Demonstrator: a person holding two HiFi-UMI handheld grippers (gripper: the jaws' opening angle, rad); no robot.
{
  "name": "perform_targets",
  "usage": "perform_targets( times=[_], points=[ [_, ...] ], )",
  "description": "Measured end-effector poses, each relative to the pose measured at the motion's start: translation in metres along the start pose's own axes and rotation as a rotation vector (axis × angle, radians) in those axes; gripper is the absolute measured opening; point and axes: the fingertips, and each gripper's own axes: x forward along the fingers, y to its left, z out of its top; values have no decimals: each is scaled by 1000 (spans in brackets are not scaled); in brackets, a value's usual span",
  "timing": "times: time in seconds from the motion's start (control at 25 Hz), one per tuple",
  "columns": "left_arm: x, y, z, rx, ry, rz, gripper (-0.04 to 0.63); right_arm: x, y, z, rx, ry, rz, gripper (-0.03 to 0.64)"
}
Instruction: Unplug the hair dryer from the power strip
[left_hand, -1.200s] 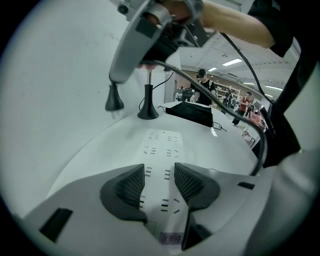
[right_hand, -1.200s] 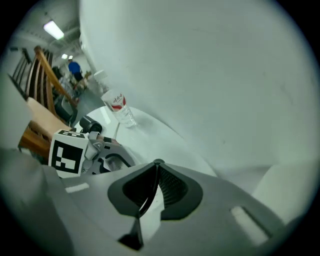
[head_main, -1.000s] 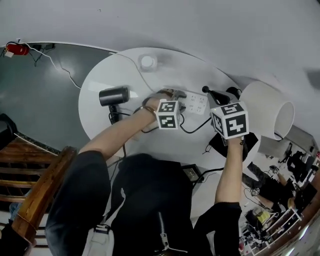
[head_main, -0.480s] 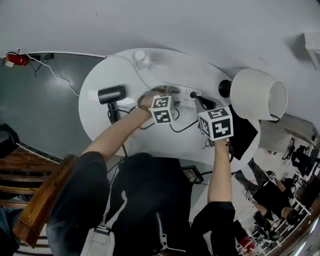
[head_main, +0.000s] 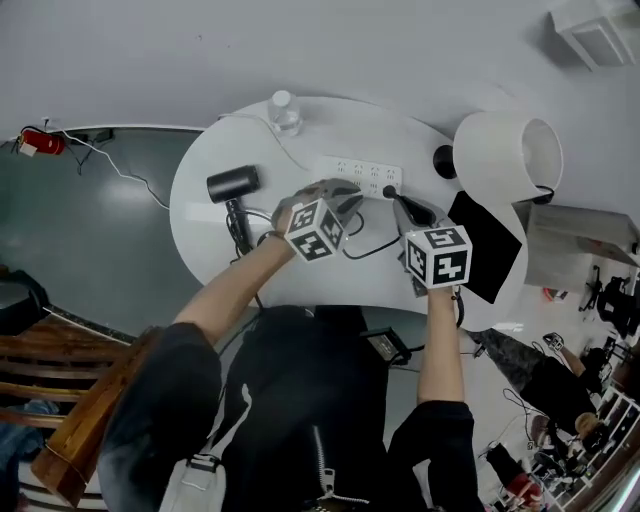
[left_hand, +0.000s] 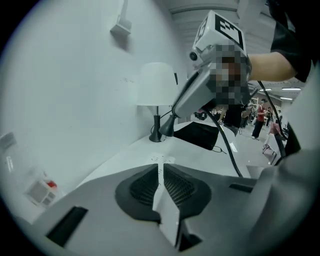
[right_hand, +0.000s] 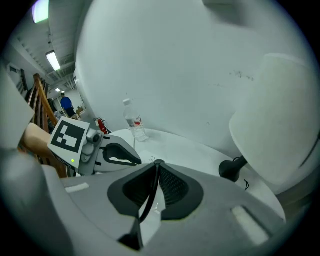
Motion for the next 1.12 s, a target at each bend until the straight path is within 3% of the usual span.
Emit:
perform_targets(
  times=[0.28, 0.48, 1.12],
  points=[
    [-50, -9, 4, -36, -33, 73, 22, -35, 20, -14, 42, -102, -25, 29],
    [-75, -19, 6, -48, -42, 111, 23, -50, 30, -17, -13, -172, -69, 29],
    [-136, -79, 19, -130, -80, 272, 23, -114, 63, -54, -48, -278, -8, 29]
  ],
)
